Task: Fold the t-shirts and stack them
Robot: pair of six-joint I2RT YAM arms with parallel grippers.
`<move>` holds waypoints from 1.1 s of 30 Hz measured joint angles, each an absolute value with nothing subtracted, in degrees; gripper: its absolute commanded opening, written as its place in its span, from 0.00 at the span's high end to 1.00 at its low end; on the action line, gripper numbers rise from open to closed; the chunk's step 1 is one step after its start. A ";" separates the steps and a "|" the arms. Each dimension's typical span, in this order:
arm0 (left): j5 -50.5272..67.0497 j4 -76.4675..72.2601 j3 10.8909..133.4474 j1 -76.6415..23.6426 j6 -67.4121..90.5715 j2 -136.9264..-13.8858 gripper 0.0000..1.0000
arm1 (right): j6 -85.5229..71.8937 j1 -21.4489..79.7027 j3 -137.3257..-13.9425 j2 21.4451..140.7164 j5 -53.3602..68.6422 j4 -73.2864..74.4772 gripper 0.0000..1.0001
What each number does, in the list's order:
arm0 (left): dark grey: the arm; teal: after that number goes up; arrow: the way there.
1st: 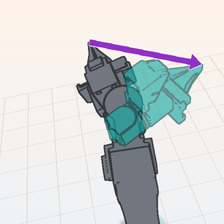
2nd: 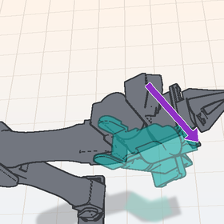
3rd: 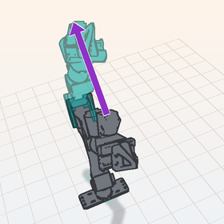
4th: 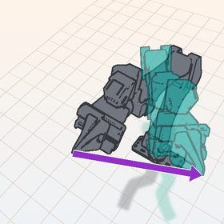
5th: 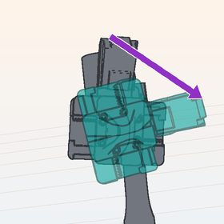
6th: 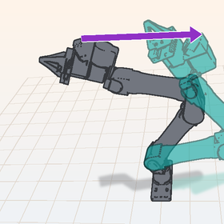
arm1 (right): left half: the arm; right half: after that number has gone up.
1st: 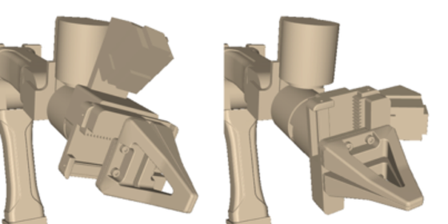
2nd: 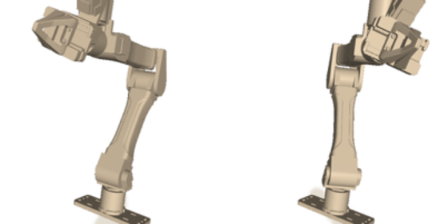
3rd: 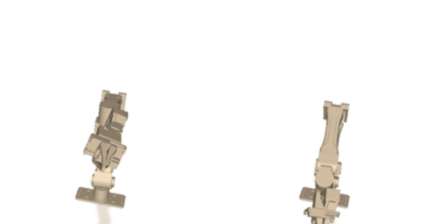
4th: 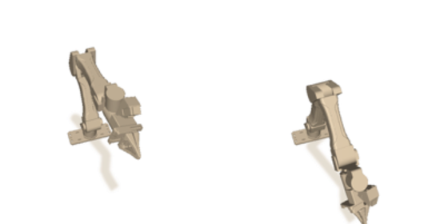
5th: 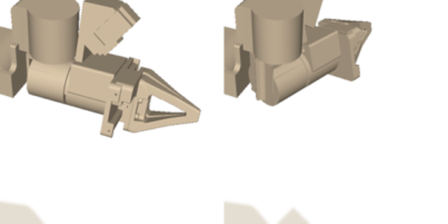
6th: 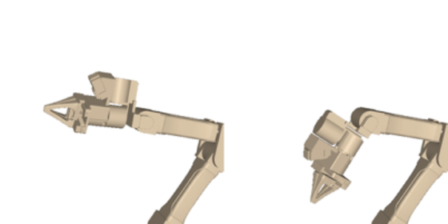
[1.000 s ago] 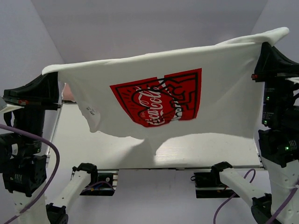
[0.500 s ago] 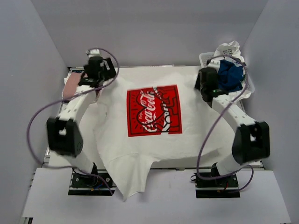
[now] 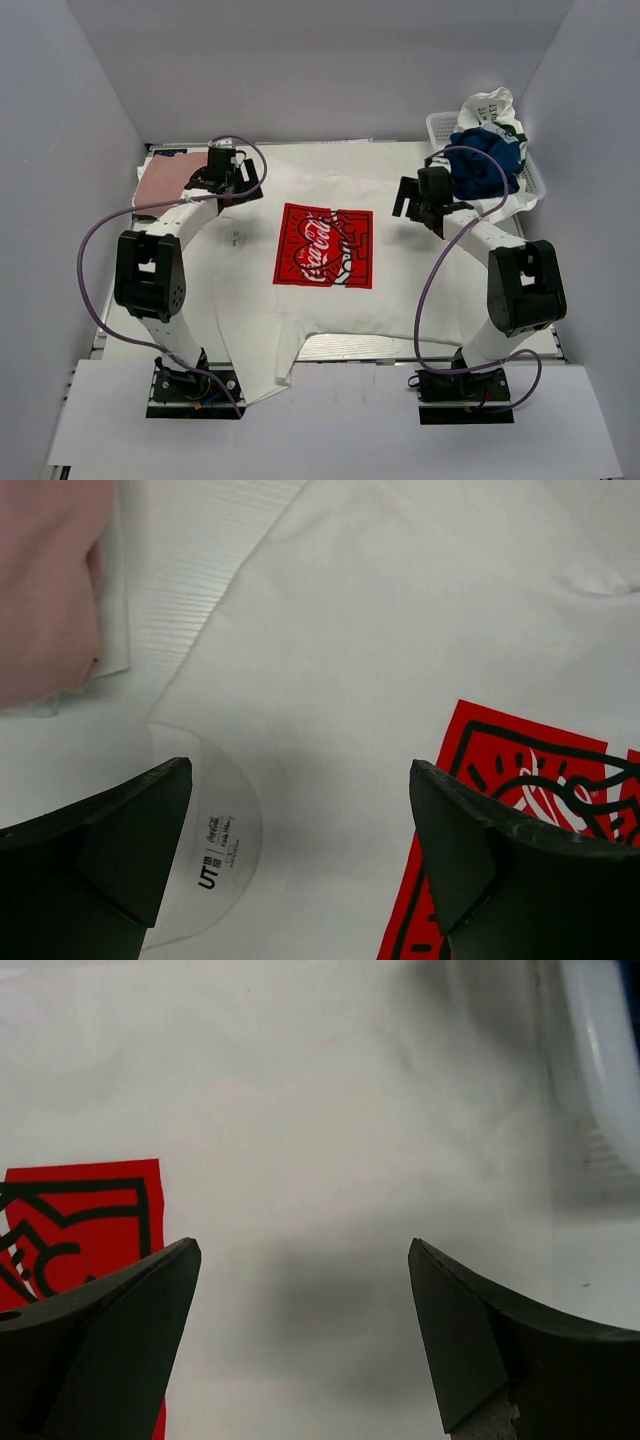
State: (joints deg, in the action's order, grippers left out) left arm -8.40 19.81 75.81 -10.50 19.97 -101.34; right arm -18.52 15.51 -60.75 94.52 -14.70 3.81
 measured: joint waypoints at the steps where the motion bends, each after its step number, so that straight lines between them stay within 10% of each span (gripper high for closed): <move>1: -7.73 19.20 75.42 -10.55 20.03 -101.38 0.00 | -18.65 15.51 -60.47 94.52 -14.35 3.60 0.10; 15: -1.61 19.81 80.55 -10.79 20.82 -116.33 0.00 | -20.32 15.99 -65.47 106.63 -11.57 6.02 0.10; 33: -6.11 33.91 117.73 -8.21 23.51 -138.67 0.00 | -19.22 16.14 -99.85 130.30 -11.16 14.35 0.10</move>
